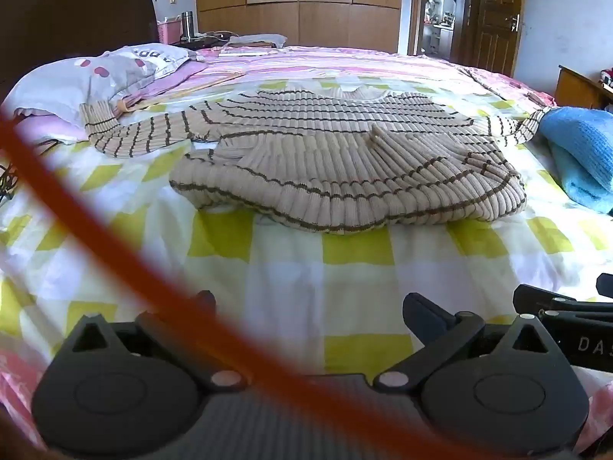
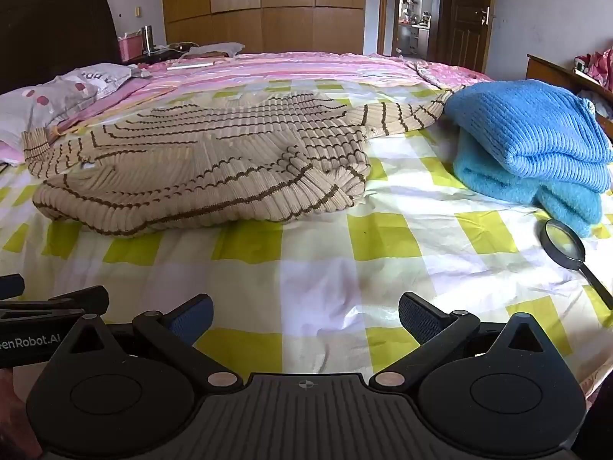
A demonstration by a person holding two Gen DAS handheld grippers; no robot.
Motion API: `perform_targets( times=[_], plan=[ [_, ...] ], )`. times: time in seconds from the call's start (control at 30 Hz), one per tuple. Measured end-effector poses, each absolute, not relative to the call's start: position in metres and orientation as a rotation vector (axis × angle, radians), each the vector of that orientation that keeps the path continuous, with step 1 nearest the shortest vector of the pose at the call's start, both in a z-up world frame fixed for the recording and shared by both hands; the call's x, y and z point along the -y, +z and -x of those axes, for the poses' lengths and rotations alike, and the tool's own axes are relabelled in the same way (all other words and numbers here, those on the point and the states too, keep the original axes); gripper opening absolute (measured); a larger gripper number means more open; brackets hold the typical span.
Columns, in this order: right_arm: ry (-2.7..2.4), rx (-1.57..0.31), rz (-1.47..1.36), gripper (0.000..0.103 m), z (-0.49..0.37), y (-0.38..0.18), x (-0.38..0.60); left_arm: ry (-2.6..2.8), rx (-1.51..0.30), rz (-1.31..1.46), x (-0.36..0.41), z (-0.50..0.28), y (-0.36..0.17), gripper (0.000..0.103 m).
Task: Fold small clothes
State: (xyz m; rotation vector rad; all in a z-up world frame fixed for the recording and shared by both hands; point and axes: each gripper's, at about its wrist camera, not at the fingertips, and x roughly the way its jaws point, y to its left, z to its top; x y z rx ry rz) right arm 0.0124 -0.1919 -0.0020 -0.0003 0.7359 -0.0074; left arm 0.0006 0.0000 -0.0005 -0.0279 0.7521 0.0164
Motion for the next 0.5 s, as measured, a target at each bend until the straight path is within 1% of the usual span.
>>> perform_targets(
  times=[0.2, 0.4, 0.5],
  plan=[
    [-0.015, -0.749, 0.016, 0.103, -0.015, -0.006, 0.191, 0.014, -0.781, 0.041, -0.002, -0.001, -0.007, 0.103],
    [-0.023, -0.772, 0.016, 0.103, -0.018, -0.011, 0.191, 0.017, -0.856, 0.051, -0.005, -0.007, -0.021, 0.103],
    [-0.024, -0.775, 0.017, 0.103, -0.017, -0.011, 0.191, 0.014, -0.852, 0.035, -0.003, -0.005, -0.022, 0.103]
  ],
)
